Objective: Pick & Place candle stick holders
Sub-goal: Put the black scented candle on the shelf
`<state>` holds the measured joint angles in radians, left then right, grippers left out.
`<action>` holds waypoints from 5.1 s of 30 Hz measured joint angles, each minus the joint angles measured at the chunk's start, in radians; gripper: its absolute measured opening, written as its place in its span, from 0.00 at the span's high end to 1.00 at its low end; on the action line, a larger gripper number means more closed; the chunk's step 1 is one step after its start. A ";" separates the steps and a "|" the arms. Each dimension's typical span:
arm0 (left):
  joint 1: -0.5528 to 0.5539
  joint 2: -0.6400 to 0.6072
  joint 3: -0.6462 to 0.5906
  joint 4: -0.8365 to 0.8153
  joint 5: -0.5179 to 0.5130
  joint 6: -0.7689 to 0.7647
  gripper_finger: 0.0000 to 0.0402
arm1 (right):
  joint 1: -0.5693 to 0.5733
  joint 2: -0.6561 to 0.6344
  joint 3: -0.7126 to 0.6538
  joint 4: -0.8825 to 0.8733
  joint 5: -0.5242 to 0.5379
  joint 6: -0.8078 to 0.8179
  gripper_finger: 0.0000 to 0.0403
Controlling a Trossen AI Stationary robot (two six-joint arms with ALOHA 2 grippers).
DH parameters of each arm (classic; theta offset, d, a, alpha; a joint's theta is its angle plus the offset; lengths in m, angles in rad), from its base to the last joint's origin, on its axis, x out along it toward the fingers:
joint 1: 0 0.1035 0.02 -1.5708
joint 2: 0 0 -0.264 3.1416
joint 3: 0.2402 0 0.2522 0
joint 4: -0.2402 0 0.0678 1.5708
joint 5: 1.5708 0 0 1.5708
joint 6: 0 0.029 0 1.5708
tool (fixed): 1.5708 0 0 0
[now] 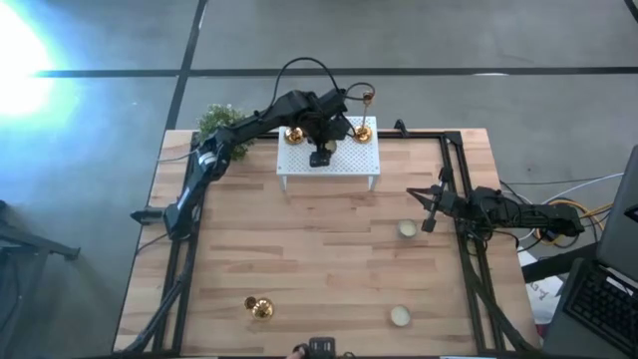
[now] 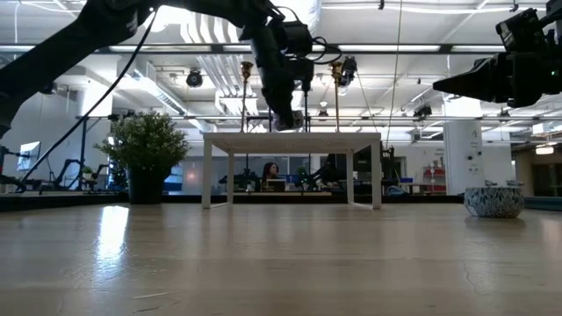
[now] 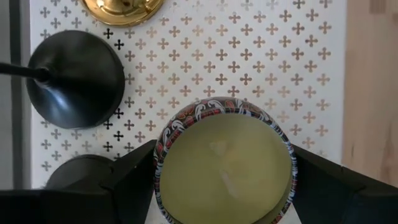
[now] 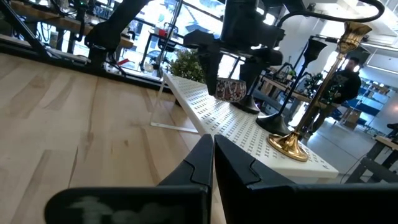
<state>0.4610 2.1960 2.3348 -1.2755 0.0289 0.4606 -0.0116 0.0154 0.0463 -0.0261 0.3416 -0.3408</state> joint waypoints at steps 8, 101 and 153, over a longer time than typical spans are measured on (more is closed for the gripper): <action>-0.036 -0.001 0.003 -0.008 -0.096 0.002 0.24 | 0.000 0.000 0.000 0.000 0.000 0.000 0.98; -0.136 -0.052 0.001 -0.069 0.023 0.410 0.24 | 0.000 0.000 0.000 0.000 0.000 0.000 0.98; -0.096 -0.076 -0.050 -0.201 0.055 1.620 0.24 | 0.000 0.000 0.000 0.000 0.000 0.000 0.98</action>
<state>0.3648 2.1197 2.2845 -1.4763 0.0843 2.0802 -0.0116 0.0157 0.0463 -0.0261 0.3416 -0.3408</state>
